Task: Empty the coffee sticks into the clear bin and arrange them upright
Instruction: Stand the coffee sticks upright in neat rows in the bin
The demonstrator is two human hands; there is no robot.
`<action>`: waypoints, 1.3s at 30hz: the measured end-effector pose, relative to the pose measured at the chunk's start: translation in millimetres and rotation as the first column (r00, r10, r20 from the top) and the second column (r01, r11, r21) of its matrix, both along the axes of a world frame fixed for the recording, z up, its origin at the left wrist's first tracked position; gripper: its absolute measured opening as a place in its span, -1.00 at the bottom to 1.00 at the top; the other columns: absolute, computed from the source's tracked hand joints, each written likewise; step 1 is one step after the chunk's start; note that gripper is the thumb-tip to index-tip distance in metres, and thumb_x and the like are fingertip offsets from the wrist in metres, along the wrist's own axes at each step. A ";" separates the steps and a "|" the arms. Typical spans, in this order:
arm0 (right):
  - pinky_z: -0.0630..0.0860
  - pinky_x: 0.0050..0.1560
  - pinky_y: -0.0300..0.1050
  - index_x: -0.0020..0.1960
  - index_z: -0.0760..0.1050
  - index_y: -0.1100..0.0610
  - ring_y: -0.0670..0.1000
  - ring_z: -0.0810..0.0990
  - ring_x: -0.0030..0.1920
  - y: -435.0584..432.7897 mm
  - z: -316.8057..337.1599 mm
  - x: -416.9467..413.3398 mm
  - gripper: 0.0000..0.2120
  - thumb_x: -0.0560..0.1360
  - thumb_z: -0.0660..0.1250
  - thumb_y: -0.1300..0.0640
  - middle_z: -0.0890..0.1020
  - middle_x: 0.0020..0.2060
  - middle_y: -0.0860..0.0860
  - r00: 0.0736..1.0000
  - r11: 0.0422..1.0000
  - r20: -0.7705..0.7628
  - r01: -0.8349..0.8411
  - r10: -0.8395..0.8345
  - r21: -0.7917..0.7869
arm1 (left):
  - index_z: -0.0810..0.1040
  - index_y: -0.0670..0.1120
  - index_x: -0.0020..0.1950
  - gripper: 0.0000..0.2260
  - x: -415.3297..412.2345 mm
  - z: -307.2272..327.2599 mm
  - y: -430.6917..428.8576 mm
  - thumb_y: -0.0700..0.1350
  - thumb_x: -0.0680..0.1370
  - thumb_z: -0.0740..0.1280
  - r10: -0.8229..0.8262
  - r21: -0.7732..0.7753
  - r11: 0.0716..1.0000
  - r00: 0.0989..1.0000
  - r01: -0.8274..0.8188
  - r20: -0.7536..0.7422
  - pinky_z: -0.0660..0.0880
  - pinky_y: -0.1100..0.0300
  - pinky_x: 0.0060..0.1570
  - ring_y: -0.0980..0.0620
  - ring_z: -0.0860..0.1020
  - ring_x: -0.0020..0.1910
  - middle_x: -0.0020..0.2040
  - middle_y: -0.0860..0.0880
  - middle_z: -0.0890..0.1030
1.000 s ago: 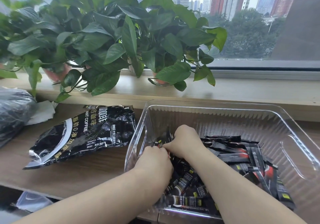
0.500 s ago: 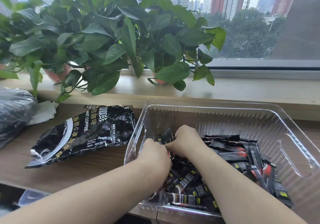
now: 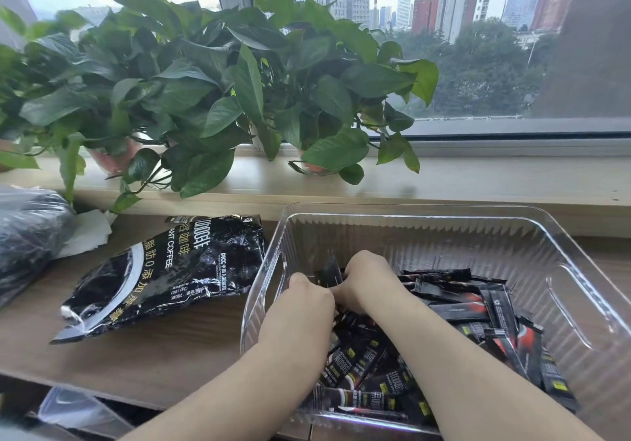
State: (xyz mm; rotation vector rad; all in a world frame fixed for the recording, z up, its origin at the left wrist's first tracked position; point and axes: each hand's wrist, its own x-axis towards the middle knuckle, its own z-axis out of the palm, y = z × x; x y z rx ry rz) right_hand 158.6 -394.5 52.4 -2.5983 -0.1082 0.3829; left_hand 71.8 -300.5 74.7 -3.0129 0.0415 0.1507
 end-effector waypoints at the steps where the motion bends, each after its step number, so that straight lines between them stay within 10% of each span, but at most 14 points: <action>1: 0.26 -0.53 -0.21 -0.28 0.49 0.12 -0.03 0.35 -0.46 0.1 -0.4 0.7 -0.67 0.39 0.50 -0.10 0.48 -0.42 0.00 1.000 1.000 0.001 -0.004 0.004 -0.007 | 0.48 -0.19 0.24 -0.71 -1.3 0.6 0.6 -0.39 0.55 0.22 0.035 -0.032 0.999 0.999 -0.034 0.018 0.38 0.21 -0.11 0.01 0.53 -0.12 0.19 -0.15 0.40; 5: 0.23 -0.54 -0.20 -0.29 0.48 0.13 -0.02 0.33 -0.47 0.2 0.2 0.7 -0.67 0.40 0.49 -0.08 0.46 -0.43 0.00 1.000 1.000 0.006 -0.005 0.005 -0.023 | 0.45 -0.20 0.24 -0.73 -3.0 1.5 -0.7 -0.39 0.56 0.22 0.116 -0.090 0.990 0.993 -0.112 0.038 0.34 0.21 -0.11 -0.09 0.59 0.12 0.20 -0.14 0.39; 17: 0.26 -0.49 -0.20 -0.37 0.35 0.15 -0.01 0.32 -0.47 3.3 -1.2 -5.7 -0.50 0.50 0.41 -0.19 0.39 -0.48 0.00 0.997 0.998 0.051 -0.056 0.056 -0.003 | 0.44 -0.28 0.27 -0.69 5.6 -16.9 -3.8 -0.33 0.55 0.12 -0.048 0.150 0.988 0.996 0.037 0.071 0.28 0.14 -0.10 -0.07 0.25 -0.11 0.21 -0.18 0.36; 26: 0.21 -0.52 -0.22 -0.39 0.35 0.14 -0.02 0.27 -0.49 3.1 -1.7 -8.1 -0.57 0.47 0.44 -0.07 0.34 -0.51 0.00 0.995 0.997 0.076 -0.066 0.064 0.030 | 0.43 -0.27 0.33 -0.70 7.0 -26.3 -3.7 -0.32 0.61 0.12 -0.011 0.079 0.997 0.997 0.005 0.075 0.39 0.14 0.02 -0.16 0.36 0.20 0.21 -0.19 0.36; 39: 0.23 -0.55 -0.25 -0.42 0.41 0.12 -0.05 0.36 -0.51 5.9 -5.5 -0.6 -0.59 0.44 0.43 -0.09 0.41 -0.55 -0.02 0.995 0.997 0.089 -0.042 0.047 -0.058 | 0.41 -0.27 0.35 -0.65 5.4 -27.0 2.2 -0.39 0.57 0.16 -0.026 0.070 0.997 0.998 0.030 -0.056 0.51 0.02 0.02 -0.23 0.57 0.13 0.21 -0.22 0.43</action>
